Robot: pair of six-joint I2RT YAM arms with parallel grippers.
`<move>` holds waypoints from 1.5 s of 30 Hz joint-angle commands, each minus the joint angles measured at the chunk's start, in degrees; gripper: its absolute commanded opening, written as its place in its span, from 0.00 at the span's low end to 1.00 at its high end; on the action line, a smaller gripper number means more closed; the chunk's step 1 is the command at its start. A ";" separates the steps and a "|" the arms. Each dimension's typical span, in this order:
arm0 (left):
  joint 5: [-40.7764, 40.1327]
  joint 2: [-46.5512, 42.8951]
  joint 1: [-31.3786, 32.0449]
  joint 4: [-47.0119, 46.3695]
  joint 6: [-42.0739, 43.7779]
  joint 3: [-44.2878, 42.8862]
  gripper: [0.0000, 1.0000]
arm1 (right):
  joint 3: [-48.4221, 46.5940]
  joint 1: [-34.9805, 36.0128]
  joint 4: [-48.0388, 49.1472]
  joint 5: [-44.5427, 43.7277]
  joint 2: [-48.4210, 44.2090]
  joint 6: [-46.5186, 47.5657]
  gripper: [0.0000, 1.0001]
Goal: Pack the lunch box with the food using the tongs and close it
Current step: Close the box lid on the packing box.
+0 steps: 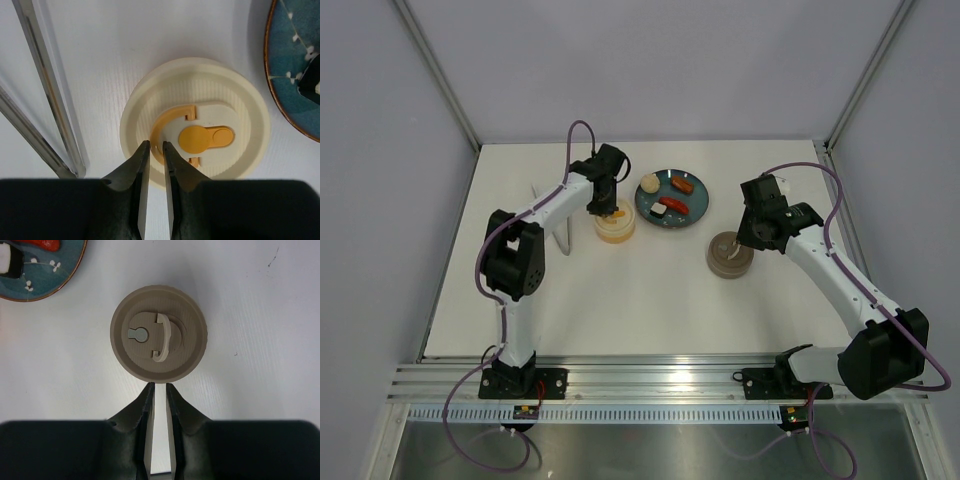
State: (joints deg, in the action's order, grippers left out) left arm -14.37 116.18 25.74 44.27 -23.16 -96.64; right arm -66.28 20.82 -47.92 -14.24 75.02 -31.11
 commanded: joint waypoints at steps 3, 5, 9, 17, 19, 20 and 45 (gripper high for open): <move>-1.36 -1.13 0.28 -0.68 -0.31 0.58 0.19 | -0.17 -0.34 0.29 0.00 -1.11 -0.61 0.22; -1.71 -1.39 0.28 0.28 -0.13 -0.48 0.22 | -0.25 -0.34 0.28 0.18 -1.11 -0.62 0.22; -1.71 -4.46 0.28 -0.06 -0.05 -1.36 0.28 | -0.34 -0.25 0.11 0.09 -1.37 -0.62 0.22; 0.03 -8.35 1.33 -0.77 0.57 -4.69 0.25 | -0.43 -0.34 0.37 0.18 -1.02 -0.88 0.22; 0.83 -6.94 1.25 -0.15 0.57 -5.31 0.23 | -0.60 -0.25 0.46 0.53 -0.76 -0.97 0.22; 1.36 -5.19 1.25 -0.06 0.40 -5.49 0.23 | -0.52 -0.34 0.55 0.62 -0.67 -0.97 0.22; -1.54 -6.24 1.42 1.86 1.45 -9.17 0.35 | -0.52 -0.34 0.02 0.79 -2.16 -1.14 0.22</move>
State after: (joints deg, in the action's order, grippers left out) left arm -14.72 111.92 27.07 46.96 -22.59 -101.23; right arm -66.28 20.82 -47.92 -13.87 74.63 -31.59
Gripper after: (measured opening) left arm 0.333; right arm 0.218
